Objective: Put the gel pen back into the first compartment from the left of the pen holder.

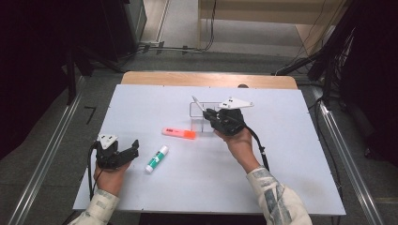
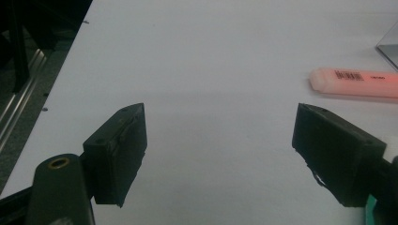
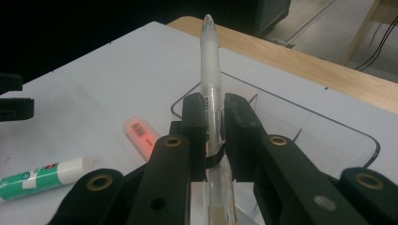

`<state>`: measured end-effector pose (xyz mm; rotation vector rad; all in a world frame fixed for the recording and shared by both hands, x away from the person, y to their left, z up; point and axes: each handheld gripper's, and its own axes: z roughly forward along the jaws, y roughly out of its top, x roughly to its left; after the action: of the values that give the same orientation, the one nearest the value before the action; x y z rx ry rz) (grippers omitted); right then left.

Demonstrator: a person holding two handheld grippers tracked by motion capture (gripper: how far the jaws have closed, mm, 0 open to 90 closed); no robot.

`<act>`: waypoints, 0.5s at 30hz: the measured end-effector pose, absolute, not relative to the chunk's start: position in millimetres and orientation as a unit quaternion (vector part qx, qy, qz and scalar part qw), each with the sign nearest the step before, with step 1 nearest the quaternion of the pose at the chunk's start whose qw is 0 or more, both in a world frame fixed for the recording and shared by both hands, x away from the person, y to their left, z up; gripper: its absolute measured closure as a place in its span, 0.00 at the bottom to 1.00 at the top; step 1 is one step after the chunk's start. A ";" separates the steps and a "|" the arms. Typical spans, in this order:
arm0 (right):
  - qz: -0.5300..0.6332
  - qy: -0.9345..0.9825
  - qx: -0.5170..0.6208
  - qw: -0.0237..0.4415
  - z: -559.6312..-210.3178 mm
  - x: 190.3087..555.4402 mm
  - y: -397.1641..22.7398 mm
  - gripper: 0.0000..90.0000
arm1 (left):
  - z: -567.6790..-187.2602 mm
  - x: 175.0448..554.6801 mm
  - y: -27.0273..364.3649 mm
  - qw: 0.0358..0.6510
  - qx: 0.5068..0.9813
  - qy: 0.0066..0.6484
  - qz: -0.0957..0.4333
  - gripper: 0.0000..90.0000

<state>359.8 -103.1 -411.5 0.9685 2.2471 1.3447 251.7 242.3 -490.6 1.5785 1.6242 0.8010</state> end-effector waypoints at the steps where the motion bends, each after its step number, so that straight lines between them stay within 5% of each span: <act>1: 0.474 0.792 0.342 0.173 -411.4 361.2 -101.8 0.86 | -490.6 251.7 242.3 0.361 0.613 0.630 0.311 0.20; 15: 0.472 0.791 0.352 0.167 -412.1 381.9 -81.9 0.86 | -490.7 251.7 242.6 0.363 0.613 0.629 0.310 0.20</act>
<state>381.9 -81.9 -412.1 1.0031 2.2505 1.3434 251.7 242.6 -490.7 1.5792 1.6207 0.7982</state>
